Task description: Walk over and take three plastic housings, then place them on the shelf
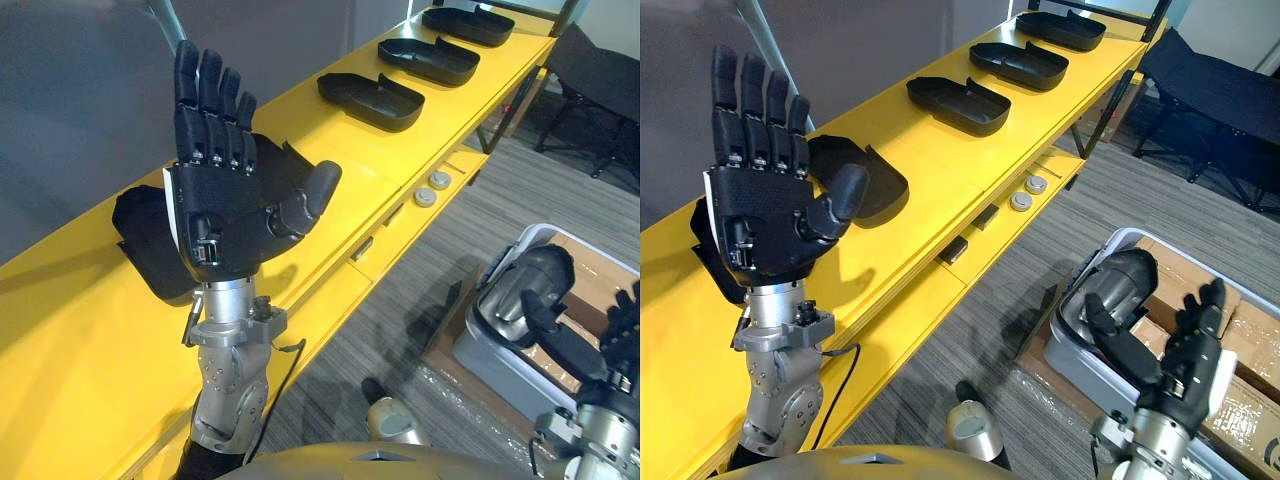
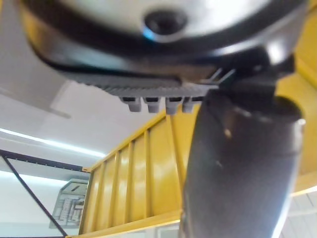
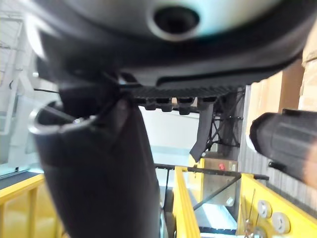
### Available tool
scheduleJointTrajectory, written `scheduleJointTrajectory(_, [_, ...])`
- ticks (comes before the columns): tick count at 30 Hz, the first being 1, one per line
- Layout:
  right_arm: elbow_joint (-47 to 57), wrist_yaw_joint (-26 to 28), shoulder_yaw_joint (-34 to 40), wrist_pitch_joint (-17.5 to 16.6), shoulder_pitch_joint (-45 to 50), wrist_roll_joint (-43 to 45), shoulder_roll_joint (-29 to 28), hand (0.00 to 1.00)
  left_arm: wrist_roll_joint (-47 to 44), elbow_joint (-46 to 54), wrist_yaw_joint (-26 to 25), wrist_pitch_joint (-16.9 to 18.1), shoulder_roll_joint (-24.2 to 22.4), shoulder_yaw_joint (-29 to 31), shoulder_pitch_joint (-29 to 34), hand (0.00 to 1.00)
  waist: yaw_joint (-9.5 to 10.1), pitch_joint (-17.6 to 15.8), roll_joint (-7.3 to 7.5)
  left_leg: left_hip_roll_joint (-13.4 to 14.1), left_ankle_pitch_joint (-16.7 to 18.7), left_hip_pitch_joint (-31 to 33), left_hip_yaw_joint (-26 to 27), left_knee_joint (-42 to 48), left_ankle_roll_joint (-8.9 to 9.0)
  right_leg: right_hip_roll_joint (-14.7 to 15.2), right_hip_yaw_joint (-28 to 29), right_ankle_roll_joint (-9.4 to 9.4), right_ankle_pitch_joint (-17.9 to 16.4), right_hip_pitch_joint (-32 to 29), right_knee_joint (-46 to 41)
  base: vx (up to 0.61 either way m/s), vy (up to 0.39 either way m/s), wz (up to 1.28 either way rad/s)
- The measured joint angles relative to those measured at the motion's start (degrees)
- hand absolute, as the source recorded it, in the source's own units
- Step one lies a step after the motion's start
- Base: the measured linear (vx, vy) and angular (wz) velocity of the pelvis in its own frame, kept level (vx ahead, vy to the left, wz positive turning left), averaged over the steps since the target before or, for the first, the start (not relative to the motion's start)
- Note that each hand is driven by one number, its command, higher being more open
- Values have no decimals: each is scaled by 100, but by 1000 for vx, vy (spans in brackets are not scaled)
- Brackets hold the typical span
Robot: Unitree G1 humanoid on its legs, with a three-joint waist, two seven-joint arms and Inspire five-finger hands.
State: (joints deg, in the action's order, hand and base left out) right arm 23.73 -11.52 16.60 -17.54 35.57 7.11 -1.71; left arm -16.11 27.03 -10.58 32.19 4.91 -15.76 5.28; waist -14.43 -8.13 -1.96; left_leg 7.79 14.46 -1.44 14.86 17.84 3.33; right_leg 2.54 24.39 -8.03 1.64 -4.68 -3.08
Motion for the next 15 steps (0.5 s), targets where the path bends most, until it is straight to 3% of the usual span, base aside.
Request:
scheduleJointTrajectory(1, [-62, 42, -105, -28, -136, 13, 46, 100, 22, 16, -59, -4, 30, 80, 8, 100, 88, -1, -3, -73, 156, 23, -386, 52, -77, -74, 145, -7, 10, -44, -23, -61, 143, -113])
scheduleJointTrajectory(2, [-193, 165, -351, -29, -449, 18, 201, 100, 101, 101, -188, -16, 92, 281, 122, 100, 295, 0, -19, -277, 412, 76, -1076, 175, -105, -223, 468, 45, -23, -175, -130, -94, 174, -126])
scheduleJointTrajectory(3, [-271, 277, -620, -29, -694, 31, 362, 100, 96, 241, -244, -59, 121, 469, 328, 100, 402, 0, -22, -404, 561, 119, -1288, 326, -161, -301, 627, 60, -47, -267, -258, -92, 171, -107])
scheduleJointTrajectory(5, [-268, 375, -903, -17, -736, 121, 494, 100, 72, 442, -184, -135, 106, 633, 637, 100, 546, -9, -3, -451, 593, 220, -1267, 420, -202, -282, 511, 88, -96, -409, -457, -60, 109, -28])
scheduleJointTrajectory(6, [-248, 368, -1068, 51, -735, 121, 528, 100, 30, 572, -82, -138, 62, 680, 832, 100, 711, -32, 19, -455, 559, 232, -1201, 504, -149, -273, 252, 64, -87, -521, -639, -27, 70, -8])
scheduleJointTrajectory(8, [-247, 352, -1297, 220, -688, 126, 543, 100, -214, 665, 129, -138, 2, 727, 1039, 100, 856, -45, -2, -430, 571, 286, -1239, 732, -121, -264, -179, 24, -61, -562, -831, 7, 33, 5])
scheduleJointTrajectory(12, [-75, 320, -1585, 298, -433, 100, 363, 100, -799, 751, 756, 13, -52, 722, 1350, 100, 946, -73, 28, -463, 637, 276, -1299, 848, -136, -218, -530, 25, -58, -600, -1095, -47, 20, 6])
scheduleJointTrajectory(15, [7, 356, -1628, 157, -250, 334, 161, 100, -847, 920, 896, 96, -43, 685, 1421, 100, 976, -222, 275, -469, 660, 223, -1059, 966, -196, -143, -549, -55, -2, -575, -1053, -167, 15, -38])
